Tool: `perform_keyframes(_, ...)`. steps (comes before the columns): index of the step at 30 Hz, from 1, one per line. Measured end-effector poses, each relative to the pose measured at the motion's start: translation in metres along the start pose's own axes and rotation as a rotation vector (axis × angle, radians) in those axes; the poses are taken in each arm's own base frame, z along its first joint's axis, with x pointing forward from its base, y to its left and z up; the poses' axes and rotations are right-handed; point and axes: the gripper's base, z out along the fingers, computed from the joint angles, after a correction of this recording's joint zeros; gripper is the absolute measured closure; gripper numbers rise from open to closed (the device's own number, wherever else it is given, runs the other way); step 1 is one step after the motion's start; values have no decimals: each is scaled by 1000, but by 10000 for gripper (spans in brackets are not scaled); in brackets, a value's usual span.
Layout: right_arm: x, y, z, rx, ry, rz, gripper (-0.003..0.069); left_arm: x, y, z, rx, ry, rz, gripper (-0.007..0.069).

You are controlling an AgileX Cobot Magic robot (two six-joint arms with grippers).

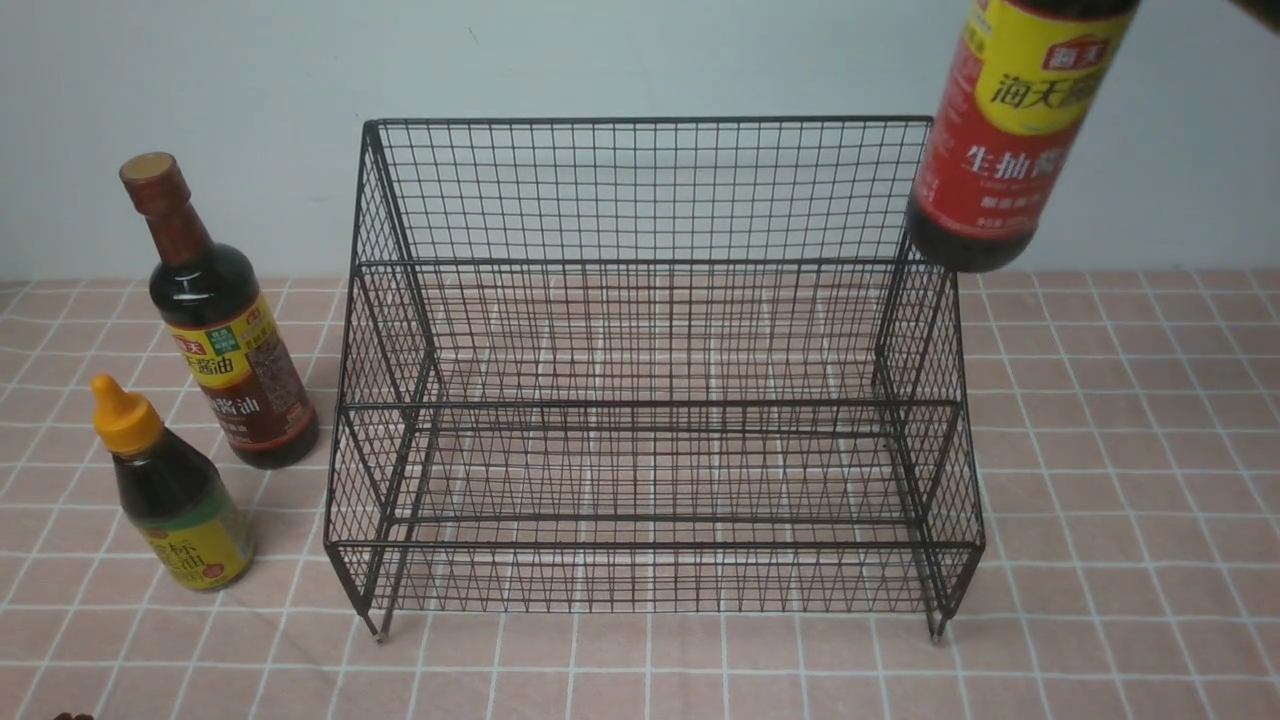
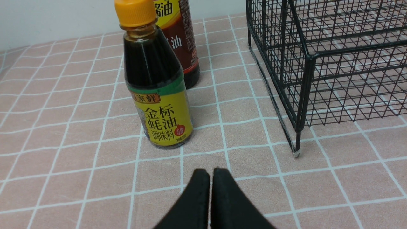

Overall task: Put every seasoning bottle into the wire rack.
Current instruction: Use the right arm to put the condiment bottle back on the shelf

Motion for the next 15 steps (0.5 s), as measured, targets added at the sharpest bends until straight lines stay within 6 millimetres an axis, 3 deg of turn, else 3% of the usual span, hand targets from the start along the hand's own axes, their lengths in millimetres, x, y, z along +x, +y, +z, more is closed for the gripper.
perform_keyframes(4,8,3,7,-24,3,15,392,0,0,0,0,0,0,631)
perform_keyframes(9,37,14,21,-81,75,35,392,0,0,0,0,0,0,631)
perform_keyframes(15,55,23,29,-118,121,62,392,0,0,0,0,0,0,631)
